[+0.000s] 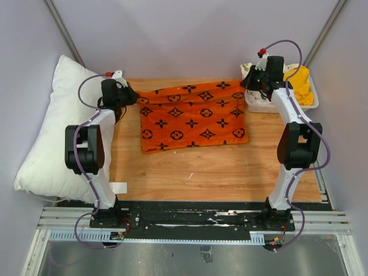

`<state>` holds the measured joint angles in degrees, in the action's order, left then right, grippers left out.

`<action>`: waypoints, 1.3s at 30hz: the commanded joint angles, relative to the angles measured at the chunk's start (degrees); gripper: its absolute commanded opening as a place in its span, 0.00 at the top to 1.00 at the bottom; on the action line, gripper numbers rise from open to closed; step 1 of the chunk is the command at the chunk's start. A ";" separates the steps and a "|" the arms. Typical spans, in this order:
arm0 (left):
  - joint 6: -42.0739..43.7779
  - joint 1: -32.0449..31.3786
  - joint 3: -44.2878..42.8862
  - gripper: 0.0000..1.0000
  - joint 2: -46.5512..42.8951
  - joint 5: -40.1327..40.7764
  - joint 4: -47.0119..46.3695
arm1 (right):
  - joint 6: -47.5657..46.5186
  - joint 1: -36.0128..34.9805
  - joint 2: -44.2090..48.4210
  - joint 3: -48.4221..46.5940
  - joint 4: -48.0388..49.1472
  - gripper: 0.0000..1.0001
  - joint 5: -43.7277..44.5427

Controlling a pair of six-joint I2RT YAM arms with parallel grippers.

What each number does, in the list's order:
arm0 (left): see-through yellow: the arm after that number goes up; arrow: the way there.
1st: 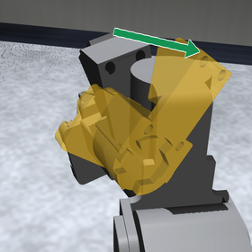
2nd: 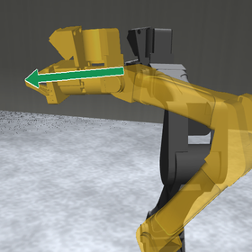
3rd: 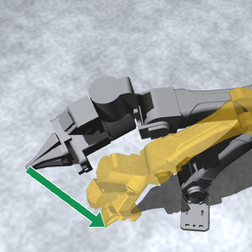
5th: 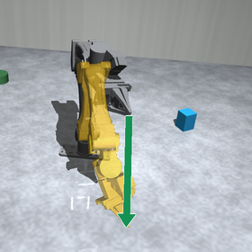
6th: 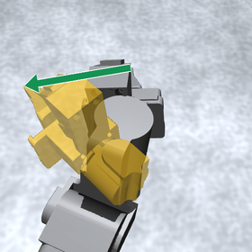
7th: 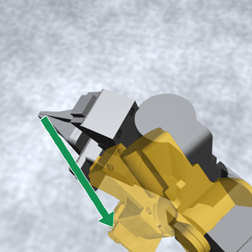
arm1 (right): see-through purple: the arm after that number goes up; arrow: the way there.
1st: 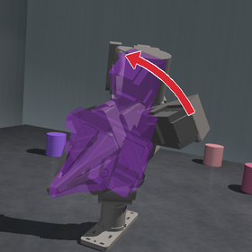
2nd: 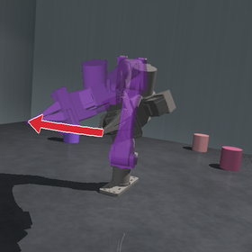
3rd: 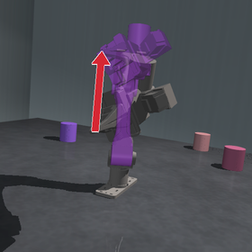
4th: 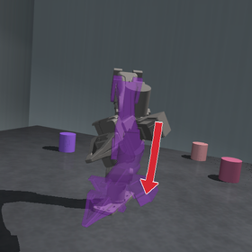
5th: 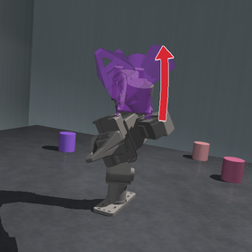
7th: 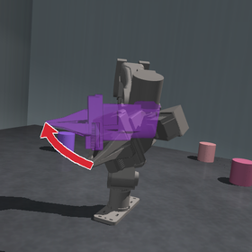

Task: Remove the pillowcase from the pillow
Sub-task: Fold the pillowcase at the center of the board.

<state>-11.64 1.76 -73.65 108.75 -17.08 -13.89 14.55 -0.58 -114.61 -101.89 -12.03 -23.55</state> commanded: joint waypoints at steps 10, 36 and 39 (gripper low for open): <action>-3.59 -5.18 25.47 1.00 -20.76 4.90 -13.87 | 0.80 1.37 16.37 22.49 5.78 0.99 3.02; -14.12 -6.80 49.14 1.00 -31.57 14.76 -18.77 | 13.82 6.72 29.17 51.07 9.97 0.99 11.28; -14.75 -6.77 48.51 1.00 -29.85 14.57 -18.30 | 14.24 6.90 28.17 51.36 9.94 0.99 10.34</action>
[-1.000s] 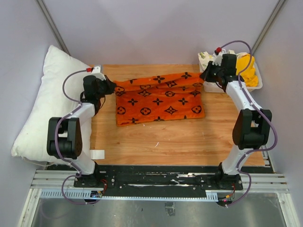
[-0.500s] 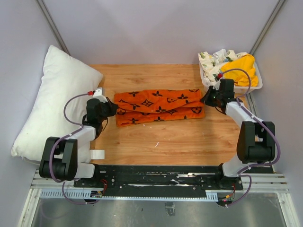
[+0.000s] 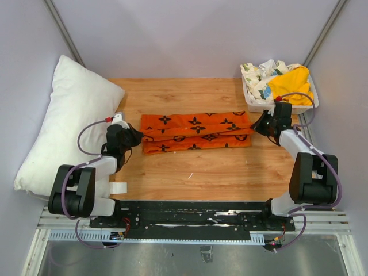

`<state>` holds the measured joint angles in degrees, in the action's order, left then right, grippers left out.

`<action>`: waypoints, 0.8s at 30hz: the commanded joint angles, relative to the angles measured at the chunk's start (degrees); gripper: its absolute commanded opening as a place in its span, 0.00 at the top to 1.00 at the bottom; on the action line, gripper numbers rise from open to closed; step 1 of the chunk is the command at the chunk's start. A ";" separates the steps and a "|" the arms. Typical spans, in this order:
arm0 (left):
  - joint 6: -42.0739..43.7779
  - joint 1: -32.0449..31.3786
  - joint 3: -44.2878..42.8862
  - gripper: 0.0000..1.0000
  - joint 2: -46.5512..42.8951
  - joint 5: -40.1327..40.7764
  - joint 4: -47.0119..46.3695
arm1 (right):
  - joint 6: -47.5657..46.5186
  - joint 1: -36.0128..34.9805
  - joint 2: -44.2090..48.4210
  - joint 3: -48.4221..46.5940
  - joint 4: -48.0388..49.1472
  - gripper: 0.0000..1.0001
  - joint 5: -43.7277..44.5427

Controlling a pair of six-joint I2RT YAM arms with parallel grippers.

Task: Remove the pillowcase from the pillow
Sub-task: Fold the pillowcase at the center of the board.

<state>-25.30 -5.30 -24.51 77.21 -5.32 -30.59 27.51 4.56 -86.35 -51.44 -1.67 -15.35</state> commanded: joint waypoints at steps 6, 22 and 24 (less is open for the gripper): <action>-2.25 0.29 -0.45 1.00 3.44 1.64 -0.73 | 4.39 1.77 -0.54 5.16 2.94 0.99 0.90; -1.99 -0.01 -0.76 0.01 -12.37 -0.01 1.69 | 8.10 1.09 15.99 12.00 5.20 0.21 9.50; -0.93 -0.86 -3.45 0.01 -14.78 1.62 3.33 | 7.21 -0.14 18.62 9.39 2.83 0.20 12.18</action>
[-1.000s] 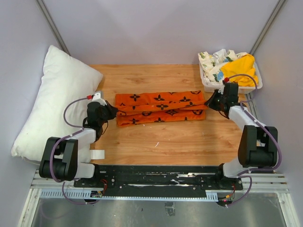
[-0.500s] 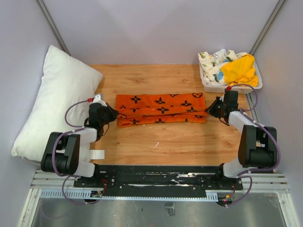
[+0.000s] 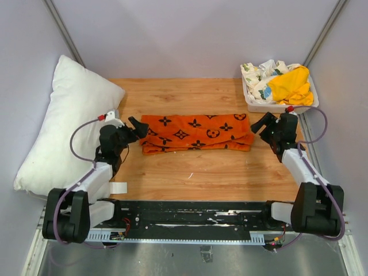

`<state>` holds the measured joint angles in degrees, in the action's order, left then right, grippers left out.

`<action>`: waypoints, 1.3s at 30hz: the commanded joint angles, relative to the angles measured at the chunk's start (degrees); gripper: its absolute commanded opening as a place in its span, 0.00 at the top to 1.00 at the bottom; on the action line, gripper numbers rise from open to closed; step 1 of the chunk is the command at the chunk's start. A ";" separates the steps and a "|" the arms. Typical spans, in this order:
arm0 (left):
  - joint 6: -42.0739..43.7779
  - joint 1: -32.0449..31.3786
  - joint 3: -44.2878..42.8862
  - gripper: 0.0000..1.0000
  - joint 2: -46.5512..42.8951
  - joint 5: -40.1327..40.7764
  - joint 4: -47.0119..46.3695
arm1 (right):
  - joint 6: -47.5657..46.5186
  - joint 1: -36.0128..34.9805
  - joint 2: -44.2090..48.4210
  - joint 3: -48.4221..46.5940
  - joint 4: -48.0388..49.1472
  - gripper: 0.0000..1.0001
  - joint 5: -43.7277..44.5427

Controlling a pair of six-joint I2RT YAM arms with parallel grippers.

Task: Remove the pillowcase from the pillow
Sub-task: Fold the pillowcase at the center of the board.

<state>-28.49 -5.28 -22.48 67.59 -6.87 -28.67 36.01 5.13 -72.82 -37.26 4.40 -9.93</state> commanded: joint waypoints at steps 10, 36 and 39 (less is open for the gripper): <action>2.04 -10.81 -22.01 0.89 11.13 -3.66 -3.09 | -7.50 -21.57 -5.97 -21.96 -3.32 0.97 7.11; -1.97 -6.67 -5.63 1.00 6.11 3.37 2.50 | -10.40 -19.58 -3.14 -8.66 -6.87 0.99 2.61; -0.79 -6.93 -12.20 1.00 7.17 -2.05 1.24 | -10.88 -21.43 -1.56 -12.78 -4.33 0.99 5.07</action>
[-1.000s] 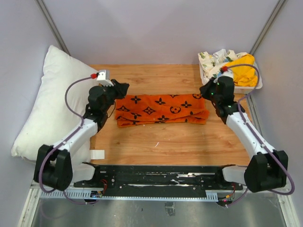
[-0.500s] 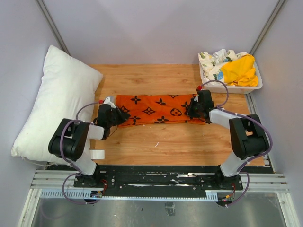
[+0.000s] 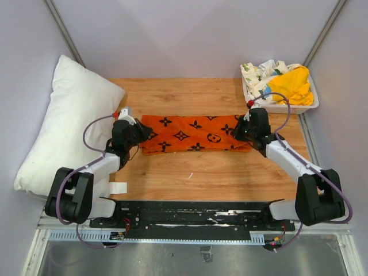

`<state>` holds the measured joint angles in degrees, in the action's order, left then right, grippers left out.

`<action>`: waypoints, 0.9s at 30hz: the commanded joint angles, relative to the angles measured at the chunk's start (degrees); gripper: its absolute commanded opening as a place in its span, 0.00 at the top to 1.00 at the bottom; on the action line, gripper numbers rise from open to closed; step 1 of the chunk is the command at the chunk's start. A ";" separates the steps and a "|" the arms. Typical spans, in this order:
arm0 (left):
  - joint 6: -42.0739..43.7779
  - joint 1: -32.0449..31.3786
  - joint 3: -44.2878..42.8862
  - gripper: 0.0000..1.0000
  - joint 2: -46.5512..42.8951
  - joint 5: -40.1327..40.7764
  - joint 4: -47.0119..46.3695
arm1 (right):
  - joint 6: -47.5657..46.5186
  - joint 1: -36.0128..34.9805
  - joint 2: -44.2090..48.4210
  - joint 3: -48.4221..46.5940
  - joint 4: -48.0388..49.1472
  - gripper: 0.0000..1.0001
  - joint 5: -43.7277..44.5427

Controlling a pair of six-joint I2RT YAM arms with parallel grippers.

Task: Remove the pillowcase from the pillow
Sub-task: Fold the pillowcase at the center of the board.

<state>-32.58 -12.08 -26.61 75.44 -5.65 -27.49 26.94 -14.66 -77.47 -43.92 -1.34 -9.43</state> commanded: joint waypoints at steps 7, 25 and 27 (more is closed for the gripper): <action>-1.08 -2.25 -21.14 1.00 16.32 -16.57 -9.18 | 3.49 -4.76 -12.71 -15.84 12.55 0.99 -3.89; -9.74 13.31 -11.97 1.00 28.20 -8.81 -15.34 | 15.31 16.95 -25.08 4.16 36.55 0.99 -9.79; -8.53 13.31 -13.96 1.00 26.89 -7.89 -12.91 | 14.68 16.76 -23.43 4.72 35.47 0.99 -8.97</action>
<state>-42.70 -0.89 -36.88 105.58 -19.31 -45.32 41.17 0.03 -103.37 -41.78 33.19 -22.52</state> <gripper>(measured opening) 0.009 0.010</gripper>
